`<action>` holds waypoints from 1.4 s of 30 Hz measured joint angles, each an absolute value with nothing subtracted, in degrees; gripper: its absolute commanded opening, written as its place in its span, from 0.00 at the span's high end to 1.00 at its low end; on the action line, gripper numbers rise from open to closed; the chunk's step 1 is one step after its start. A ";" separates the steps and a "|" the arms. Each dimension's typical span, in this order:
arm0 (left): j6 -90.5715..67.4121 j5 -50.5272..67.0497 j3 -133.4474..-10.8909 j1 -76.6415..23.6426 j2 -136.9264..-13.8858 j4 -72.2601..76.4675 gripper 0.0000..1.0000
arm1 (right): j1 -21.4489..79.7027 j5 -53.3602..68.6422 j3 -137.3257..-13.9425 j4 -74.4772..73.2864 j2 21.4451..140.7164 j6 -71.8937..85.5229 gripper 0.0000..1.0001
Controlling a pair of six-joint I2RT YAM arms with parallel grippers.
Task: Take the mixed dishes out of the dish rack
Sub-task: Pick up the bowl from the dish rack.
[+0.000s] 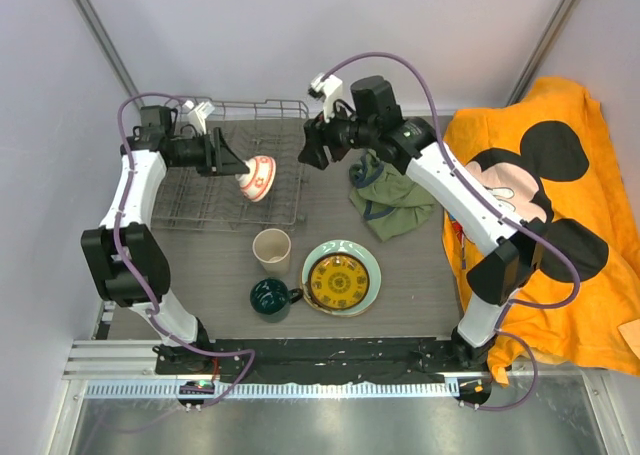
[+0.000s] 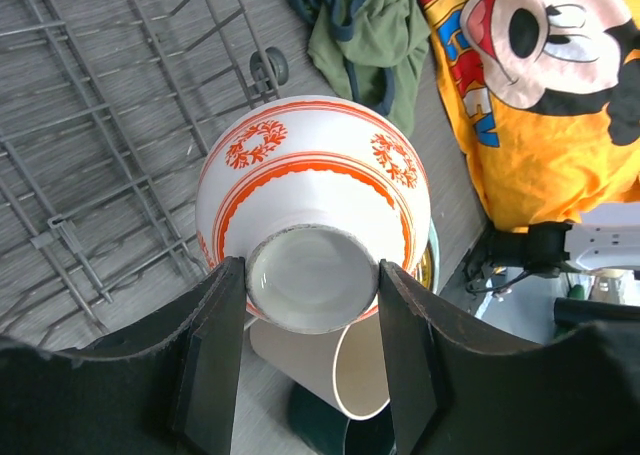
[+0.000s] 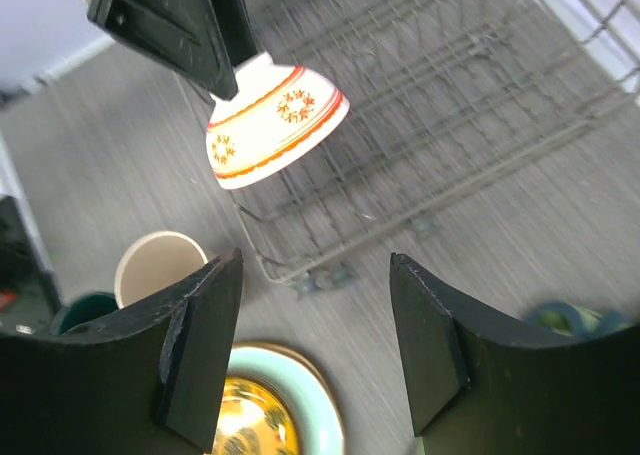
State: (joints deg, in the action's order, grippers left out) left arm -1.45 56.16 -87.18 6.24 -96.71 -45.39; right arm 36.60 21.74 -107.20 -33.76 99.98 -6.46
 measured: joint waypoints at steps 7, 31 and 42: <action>-4.47 58.37 -86.04 6.87 -95.68 -42.44 1.00 | 33.06 34.98 -101.71 -24.25 103.31 5.96 0.38; -6.22 59.20 -83.94 6.87 -92.58 -39.55 1.00 | 32.12 53.69 -97.23 0.12 111.72 30.85 0.41; -7.25 59.20 -82.87 6.87 -91.92 -38.98 1.00 | 32.12 55.05 -97.14 3.51 113.10 33.50 0.43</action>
